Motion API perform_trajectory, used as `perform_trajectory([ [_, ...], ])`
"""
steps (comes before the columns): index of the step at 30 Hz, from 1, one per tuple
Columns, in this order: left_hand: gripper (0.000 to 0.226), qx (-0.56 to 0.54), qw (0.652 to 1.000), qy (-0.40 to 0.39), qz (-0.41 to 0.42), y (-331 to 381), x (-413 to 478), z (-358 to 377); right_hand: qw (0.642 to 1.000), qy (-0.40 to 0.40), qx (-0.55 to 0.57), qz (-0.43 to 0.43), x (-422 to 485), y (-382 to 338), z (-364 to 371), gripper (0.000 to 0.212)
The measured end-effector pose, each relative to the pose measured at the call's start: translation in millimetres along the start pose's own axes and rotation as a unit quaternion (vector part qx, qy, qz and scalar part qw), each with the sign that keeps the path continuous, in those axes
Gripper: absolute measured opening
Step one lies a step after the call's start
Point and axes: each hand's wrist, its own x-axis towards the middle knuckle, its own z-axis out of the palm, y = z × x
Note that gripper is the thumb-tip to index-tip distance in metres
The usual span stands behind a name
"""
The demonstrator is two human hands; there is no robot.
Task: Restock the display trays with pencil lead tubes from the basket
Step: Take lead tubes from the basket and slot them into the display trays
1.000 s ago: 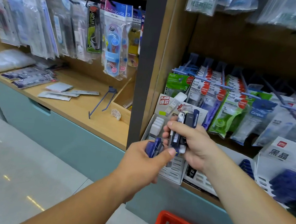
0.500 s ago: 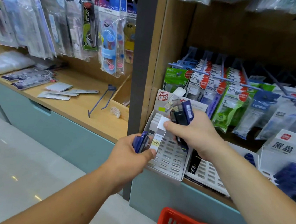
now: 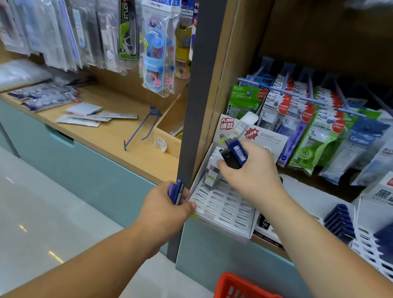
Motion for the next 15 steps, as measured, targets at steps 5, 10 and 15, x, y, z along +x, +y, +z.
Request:
perform_trajectory([
  [5,0.028,0.011,1.0,-0.01,-0.002,-4.2,1.0,0.5,1.0,-0.015,0.013,-0.002,0.5,-5.8,0.8,0.022],
  [10,0.031,-0.013,0.999,-0.001,-0.037,-8.1,1.9,-0.9,0.999,-0.025,0.02,-0.005,0.7,-5.0,-0.3,0.022],
  [15,0.025,-0.006,0.998,-0.009,-0.054,-6.4,0.9,0.0,1.0,-0.024,-0.005,-0.008,1.0,-0.1,0.8,0.029],
])
